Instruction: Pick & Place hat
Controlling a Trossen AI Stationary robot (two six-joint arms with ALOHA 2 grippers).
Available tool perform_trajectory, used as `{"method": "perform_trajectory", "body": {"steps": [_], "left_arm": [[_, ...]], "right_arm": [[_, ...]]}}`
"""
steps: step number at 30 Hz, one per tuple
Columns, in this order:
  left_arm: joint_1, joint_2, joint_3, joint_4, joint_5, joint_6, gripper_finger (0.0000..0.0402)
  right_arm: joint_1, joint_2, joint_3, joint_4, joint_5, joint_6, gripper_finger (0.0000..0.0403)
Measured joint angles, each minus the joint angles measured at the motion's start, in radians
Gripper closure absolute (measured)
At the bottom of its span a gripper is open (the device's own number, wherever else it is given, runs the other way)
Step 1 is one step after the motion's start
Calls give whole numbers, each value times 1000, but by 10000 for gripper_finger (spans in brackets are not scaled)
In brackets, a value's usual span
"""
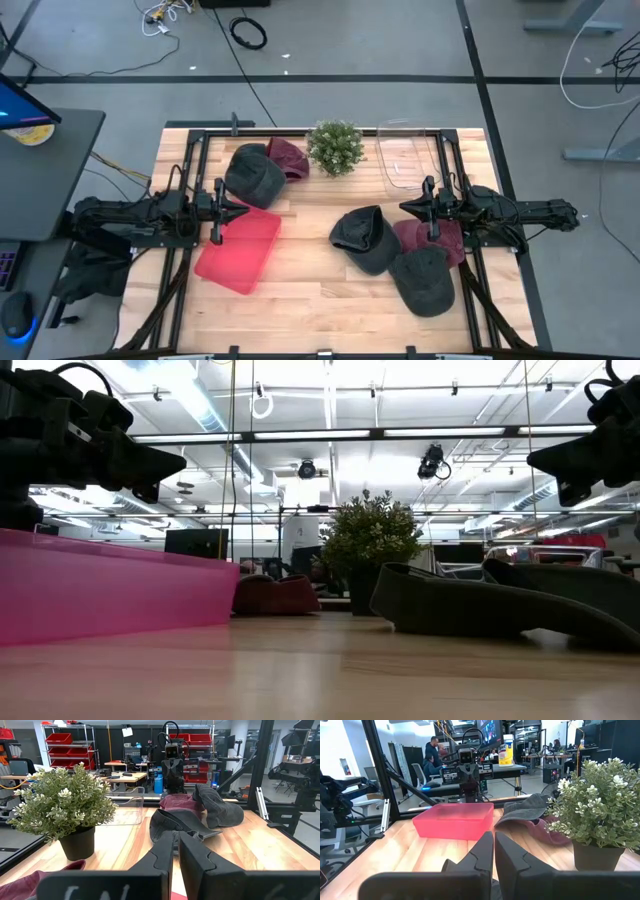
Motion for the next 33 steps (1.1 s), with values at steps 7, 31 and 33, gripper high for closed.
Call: {"method": "perform_trajectory", "body": {"steps": [7, 31, 33], "left_arm": [[0, 0, 0, 0, 0, 0, 369], [0, 0, 0, 57, -83, -19, 369], [0, 0, 0, 112, -118, -76, 369]], "right_arm": [[0, 0, 0, 0, 0, 0, 382], [0, 0, 0, 98, 54, 153, 382], [0, 0, 0, 170, 133, 227, 382]]}}
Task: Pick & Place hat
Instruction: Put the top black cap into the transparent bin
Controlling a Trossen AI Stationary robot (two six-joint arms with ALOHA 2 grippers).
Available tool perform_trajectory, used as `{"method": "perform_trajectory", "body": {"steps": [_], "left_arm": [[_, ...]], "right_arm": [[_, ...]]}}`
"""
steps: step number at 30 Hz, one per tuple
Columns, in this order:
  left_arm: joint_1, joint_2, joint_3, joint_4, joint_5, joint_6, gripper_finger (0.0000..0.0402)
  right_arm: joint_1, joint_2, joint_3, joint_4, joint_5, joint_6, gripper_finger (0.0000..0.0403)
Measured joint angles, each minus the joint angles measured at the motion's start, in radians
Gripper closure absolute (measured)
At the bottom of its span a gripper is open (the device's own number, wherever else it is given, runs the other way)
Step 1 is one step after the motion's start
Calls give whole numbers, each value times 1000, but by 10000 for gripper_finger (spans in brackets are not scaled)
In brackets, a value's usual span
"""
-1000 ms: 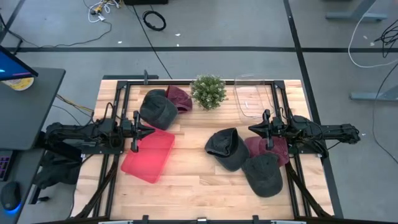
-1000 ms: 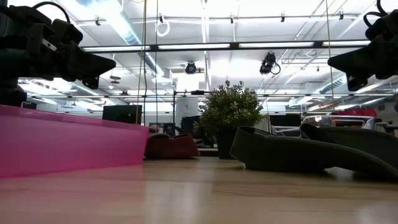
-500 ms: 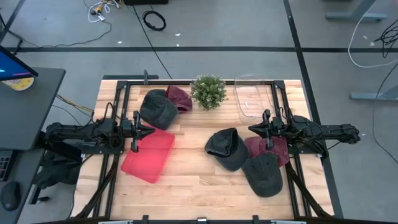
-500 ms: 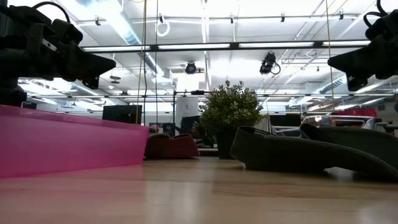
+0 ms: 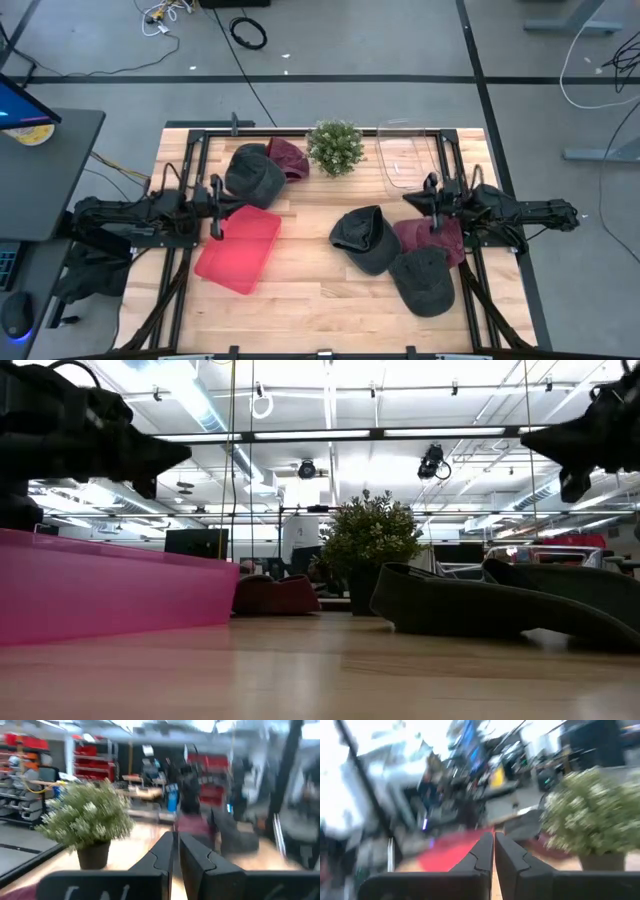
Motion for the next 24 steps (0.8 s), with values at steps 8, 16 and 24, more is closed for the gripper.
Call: {"method": "perform_trajectory", "body": {"steps": [8, 16, 24], "left_arm": [[0, 0, 6, 250, -229, -49, 369], [0, 78, 270, 140, -358, 110, 369], [0, 361, 662, 25, -782, 185, 370]], "right_arm": [[0, 23, 18, 332, 266, -38, 384], [0, 254, 302, 237, 293, -284, 398], [0, 495, 671, 194, 341, -458, 399]]}}
